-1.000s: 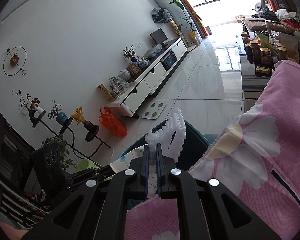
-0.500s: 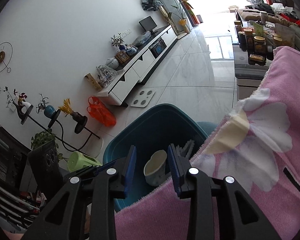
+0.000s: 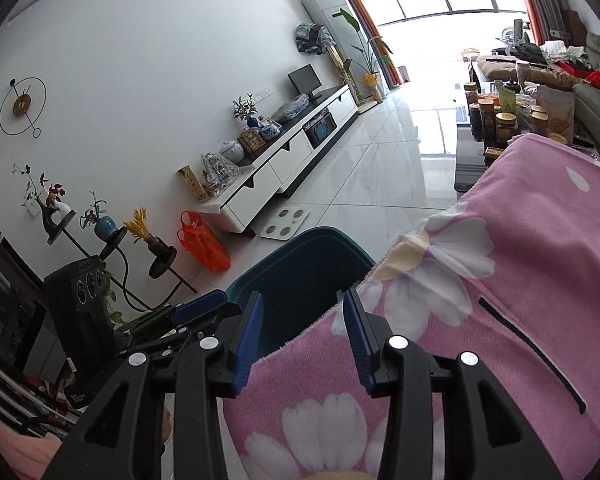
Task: Collect trash
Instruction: 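Move both grippers back over the tissues on the table, then grasp a white tissue with the right gripper while the left gripper grasps another tissue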
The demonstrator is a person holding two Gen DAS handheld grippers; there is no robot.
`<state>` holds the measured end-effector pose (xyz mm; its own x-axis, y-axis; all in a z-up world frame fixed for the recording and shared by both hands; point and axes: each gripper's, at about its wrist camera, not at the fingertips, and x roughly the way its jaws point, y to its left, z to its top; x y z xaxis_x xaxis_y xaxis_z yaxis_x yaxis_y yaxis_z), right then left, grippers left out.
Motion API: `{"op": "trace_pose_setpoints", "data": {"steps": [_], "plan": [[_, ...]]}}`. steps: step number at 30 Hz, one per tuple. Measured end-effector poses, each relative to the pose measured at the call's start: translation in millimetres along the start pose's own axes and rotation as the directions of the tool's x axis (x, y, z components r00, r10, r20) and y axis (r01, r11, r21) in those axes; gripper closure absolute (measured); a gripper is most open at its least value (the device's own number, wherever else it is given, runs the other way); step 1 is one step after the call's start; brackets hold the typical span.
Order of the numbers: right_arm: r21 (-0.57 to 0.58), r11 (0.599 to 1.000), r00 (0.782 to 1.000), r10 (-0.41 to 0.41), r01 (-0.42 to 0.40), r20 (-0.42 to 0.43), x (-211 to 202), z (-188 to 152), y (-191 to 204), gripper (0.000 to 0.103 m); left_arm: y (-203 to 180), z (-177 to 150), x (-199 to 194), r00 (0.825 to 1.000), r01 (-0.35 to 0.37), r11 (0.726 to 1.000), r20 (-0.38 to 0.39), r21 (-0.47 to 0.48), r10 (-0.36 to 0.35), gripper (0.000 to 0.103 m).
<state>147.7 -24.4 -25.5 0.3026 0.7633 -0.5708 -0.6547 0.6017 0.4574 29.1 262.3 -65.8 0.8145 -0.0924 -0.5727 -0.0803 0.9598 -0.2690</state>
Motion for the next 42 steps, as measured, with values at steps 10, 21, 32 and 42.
{"op": "trace_pose_setpoints", "data": {"steps": [10,21,32,42], "plan": [[0.043,0.993,0.984,-0.118,0.114,0.130,-95,-37,-31,0.056,-100,-4,-8,0.981,0.193,0.966,-0.007,0.170,-0.195,0.051],[0.189,0.938,0.917,-0.331,0.292,0.224,-184,-97,-77,0.055,-196,-39,12,0.930,0.368,0.882,-0.143,0.296,-0.340,0.050],[0.336,0.852,0.840,-0.490,0.403,0.236,-238,-141,-123,0.051,-274,-62,22,0.869,0.494,0.779,-0.244,0.386,-0.430,0.050],[0.343,0.844,0.849,-0.492,0.413,0.189,-233,-155,-140,0.036,-315,-72,47,0.826,0.559,0.732,-0.348,0.391,-0.444,0.051]]}}
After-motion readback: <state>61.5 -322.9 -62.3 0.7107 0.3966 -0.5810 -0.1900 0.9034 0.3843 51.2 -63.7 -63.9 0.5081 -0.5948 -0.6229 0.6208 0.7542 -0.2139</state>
